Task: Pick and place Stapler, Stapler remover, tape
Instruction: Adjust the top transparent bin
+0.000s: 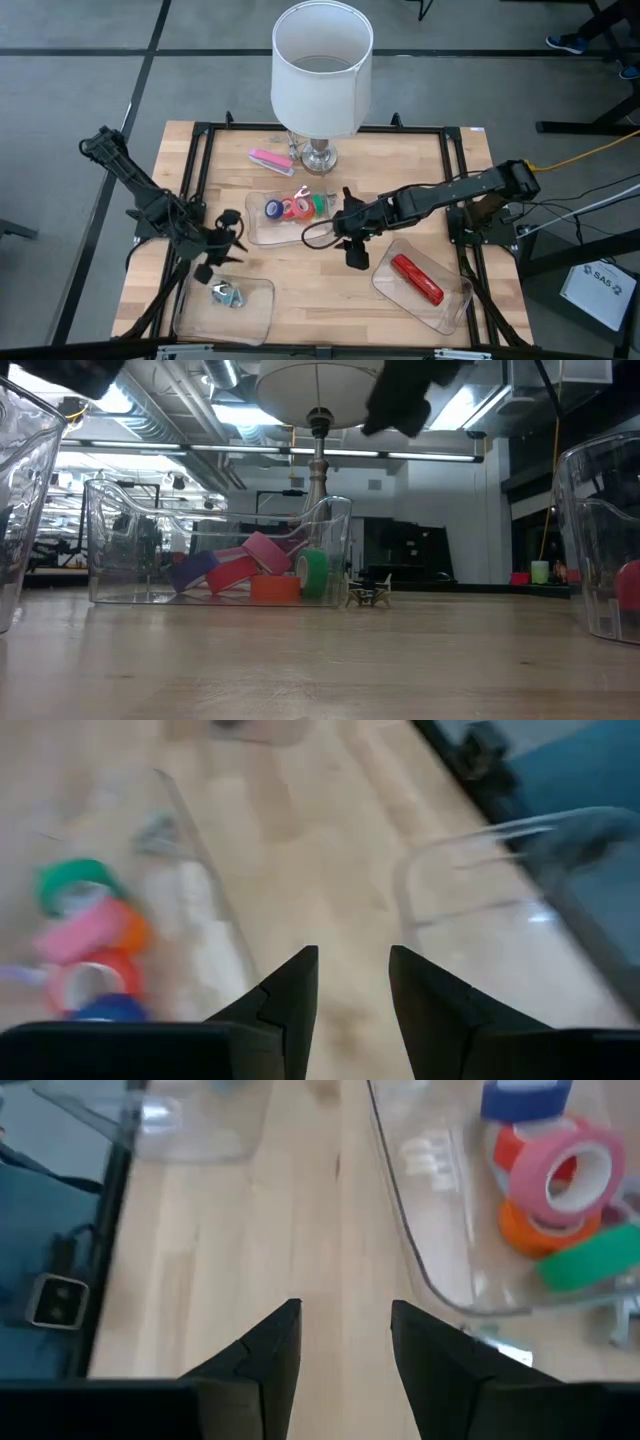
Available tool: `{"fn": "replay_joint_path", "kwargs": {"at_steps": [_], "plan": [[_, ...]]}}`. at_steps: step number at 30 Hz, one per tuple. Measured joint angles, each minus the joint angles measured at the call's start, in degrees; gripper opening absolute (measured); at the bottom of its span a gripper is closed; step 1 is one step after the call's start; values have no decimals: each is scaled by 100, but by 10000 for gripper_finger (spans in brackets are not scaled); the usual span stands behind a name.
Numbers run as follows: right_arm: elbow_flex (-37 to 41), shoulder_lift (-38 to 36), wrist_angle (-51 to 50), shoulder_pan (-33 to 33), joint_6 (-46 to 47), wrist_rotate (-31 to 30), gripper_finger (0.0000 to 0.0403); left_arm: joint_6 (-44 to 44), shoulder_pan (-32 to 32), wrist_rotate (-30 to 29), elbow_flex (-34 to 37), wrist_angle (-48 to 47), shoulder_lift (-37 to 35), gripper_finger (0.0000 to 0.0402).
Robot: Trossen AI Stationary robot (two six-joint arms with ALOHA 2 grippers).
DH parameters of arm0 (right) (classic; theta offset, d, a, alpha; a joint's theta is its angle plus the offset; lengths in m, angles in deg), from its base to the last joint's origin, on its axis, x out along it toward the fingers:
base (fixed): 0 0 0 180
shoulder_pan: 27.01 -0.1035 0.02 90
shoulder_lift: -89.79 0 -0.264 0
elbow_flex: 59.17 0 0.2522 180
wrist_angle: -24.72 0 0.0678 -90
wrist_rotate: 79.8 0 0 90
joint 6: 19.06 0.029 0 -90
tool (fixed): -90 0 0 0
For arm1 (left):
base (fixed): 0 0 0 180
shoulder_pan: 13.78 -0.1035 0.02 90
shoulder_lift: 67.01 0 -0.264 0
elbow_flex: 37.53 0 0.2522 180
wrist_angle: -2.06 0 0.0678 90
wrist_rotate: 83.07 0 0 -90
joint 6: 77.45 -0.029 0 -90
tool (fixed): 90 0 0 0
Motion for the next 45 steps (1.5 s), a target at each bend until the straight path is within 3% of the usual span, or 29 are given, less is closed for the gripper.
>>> {"fn": "replay_joint_path", "kwargs": {"at_steps": [9, 15, 20, 26, 42, 45], "plan": [[268, 117, -1021, 344, 162, -1295, 158, -885, -752, -642, 0, 2, 2, 120], [317, 601, -827, 735, -127, -1167, 158, -1594, -1260, -719, 0, 12, 4, 115], [320, 979, -645, 1038, -160, -1158, 158, -1655, -1616, -880, 0, 50, -26, 108], [320, 1338, 192, 1266, -292, -967, 158, -1529, -1810, -889, -2, 27, -124, 102], [314, 1998, 4079, 1553, -761, 12, 159, -1298, -1837, -1211, -4, 149, -273, 98], [123, 1990, 4004, 1614, -755, 341, 159, -1296, -1836, -1221, -4, 362, -273, 100]]}}
